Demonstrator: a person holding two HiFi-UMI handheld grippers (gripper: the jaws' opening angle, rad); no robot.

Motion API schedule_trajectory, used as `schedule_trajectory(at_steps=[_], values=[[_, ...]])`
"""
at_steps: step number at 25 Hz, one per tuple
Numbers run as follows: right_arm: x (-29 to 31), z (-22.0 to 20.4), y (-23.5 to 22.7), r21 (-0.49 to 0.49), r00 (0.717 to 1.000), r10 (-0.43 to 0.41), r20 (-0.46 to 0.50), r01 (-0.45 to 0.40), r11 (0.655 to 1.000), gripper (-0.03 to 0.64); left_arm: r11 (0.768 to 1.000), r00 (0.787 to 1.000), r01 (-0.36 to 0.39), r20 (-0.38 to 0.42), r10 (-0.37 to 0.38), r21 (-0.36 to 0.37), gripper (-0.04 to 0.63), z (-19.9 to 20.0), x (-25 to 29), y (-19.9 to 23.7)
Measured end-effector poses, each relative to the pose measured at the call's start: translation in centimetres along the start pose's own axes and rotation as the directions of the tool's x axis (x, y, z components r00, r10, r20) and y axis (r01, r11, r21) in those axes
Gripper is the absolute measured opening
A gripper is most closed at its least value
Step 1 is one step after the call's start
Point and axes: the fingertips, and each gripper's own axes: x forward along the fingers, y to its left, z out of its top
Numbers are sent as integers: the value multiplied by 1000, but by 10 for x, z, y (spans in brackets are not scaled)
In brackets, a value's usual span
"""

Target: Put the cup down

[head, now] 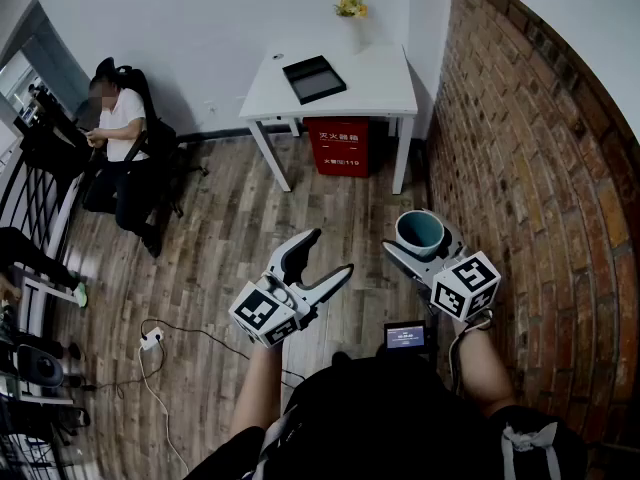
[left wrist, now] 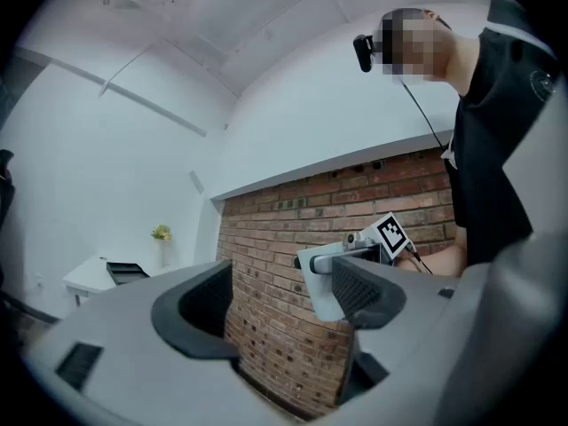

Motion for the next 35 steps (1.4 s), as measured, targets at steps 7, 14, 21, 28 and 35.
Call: schedule_trajectory(at_steps=[7,14,21,28,35], values=[[1,1,1,-3,1000,4,4,-4,1000,403,1000,1000,1,12,-1,15,357,4,0,1],[0,1,-1,23,1000,9,18,-10,1000,403,1000,1000,1,3,-1,17,356,2,0,2],[0,-1,2,24,1000,6,14,-6,1000,403,1000,1000,-1,-7,1,12,354,-1,-2,2],[2,0,6,32,1000,11,12,-12,999,403,1000,1000,-2,-13,2,7,351,-2,-8,6],[10,1,10,31,1000,10,10,-10,999,403,1000,1000,3,-16,-3,12,347,-2,-12,14]])
